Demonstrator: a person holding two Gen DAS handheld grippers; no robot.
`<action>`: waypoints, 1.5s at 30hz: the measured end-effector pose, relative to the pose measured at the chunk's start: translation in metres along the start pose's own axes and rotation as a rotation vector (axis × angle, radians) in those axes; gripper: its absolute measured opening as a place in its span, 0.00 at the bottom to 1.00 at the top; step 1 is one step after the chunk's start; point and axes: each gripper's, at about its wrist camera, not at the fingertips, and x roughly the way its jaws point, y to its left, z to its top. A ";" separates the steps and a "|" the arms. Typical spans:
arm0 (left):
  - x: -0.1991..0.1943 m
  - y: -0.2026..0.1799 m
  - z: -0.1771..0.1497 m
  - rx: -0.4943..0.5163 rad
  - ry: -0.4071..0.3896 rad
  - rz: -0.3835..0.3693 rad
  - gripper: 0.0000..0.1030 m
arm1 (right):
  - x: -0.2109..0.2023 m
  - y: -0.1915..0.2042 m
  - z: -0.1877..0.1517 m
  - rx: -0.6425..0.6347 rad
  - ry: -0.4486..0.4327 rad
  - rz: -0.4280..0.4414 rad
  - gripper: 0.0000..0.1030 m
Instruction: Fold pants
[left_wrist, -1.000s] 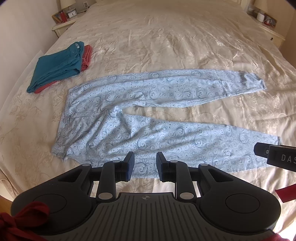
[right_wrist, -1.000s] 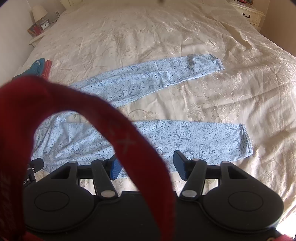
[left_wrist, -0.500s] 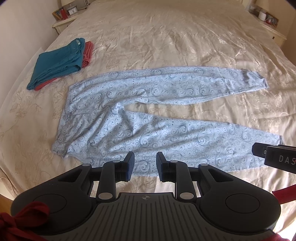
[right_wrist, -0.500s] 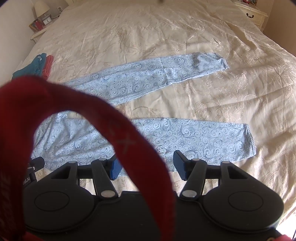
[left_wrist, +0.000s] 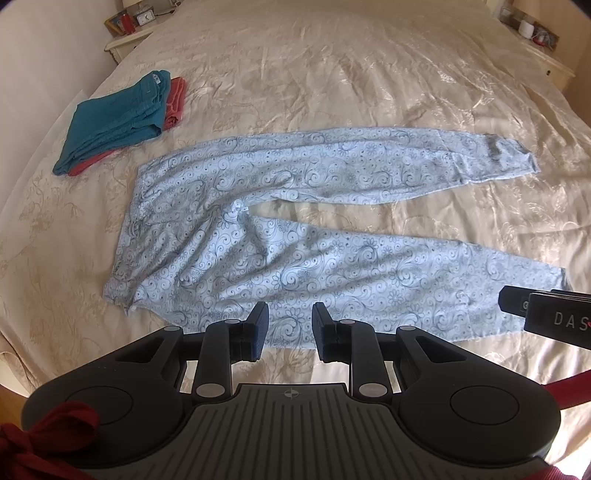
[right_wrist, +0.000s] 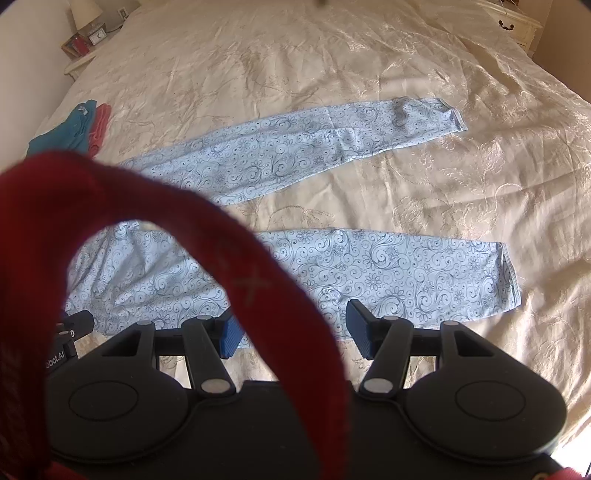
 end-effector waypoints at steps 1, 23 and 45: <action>0.000 0.000 0.000 0.000 0.001 0.000 0.24 | 0.000 0.000 0.000 -0.001 0.001 0.001 0.61; 0.003 0.000 0.000 0.012 0.013 0.004 0.24 | 0.003 0.001 -0.002 0.008 0.013 0.003 0.61; 0.006 0.014 0.047 0.048 -0.020 0.019 0.24 | -0.001 -0.007 0.042 -0.128 -0.088 0.034 0.57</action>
